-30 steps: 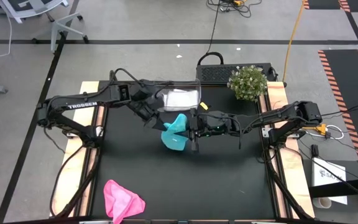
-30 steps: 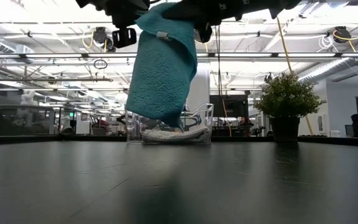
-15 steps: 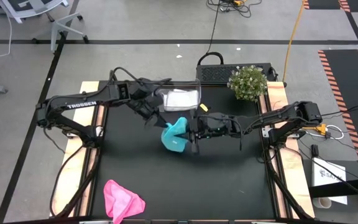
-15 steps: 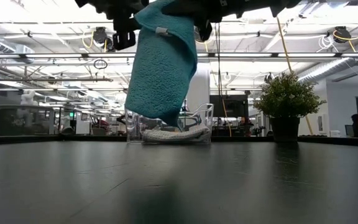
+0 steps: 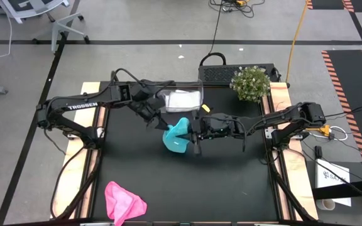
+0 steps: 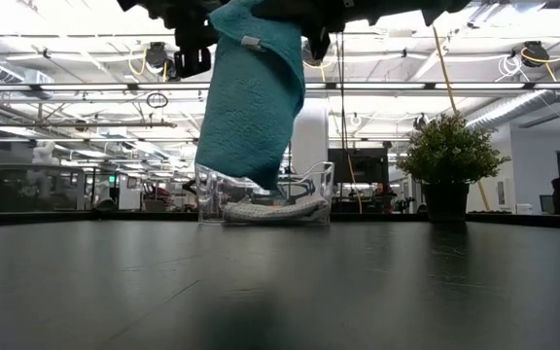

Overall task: Fold microfiber towels
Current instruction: Fold the blue microfiber towel

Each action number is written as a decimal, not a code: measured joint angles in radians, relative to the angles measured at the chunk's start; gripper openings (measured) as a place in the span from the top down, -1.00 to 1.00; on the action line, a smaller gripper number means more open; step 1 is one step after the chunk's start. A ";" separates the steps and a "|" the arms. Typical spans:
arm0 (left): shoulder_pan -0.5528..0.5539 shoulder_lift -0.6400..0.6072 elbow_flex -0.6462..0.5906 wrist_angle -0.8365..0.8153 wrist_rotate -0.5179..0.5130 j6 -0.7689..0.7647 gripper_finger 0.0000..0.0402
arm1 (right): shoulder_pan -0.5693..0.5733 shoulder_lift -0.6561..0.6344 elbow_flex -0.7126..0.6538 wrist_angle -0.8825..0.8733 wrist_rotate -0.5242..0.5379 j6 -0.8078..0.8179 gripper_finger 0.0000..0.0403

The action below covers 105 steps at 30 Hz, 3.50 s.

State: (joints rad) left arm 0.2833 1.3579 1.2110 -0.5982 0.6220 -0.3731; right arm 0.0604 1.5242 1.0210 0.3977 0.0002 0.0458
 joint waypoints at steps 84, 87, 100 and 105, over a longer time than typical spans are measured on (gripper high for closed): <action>-0.253 0.002 0.001 0.175 -0.444 -0.007 0.99 | -0.062 -0.157 0.000 -0.351 0.261 0.080 0.47; -0.251 0.002 0.001 0.192 -0.484 -0.009 0.99 | -0.061 -0.188 0.000 -0.428 0.261 0.117 0.46; -0.192 0.002 0.001 0.391 -0.510 0.009 0.97 | -0.037 -0.200 0.000 -0.455 0.162 0.255 0.47; -0.163 0.002 0.001 0.385 -0.529 0.012 0.98 | -0.012 -0.200 0.000 -0.412 0.154 0.278 0.47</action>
State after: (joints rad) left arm 0.1207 1.3594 1.2117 -0.2132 0.0931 -0.3611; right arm 0.0484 1.3247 1.0210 -0.0144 0.1547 0.3234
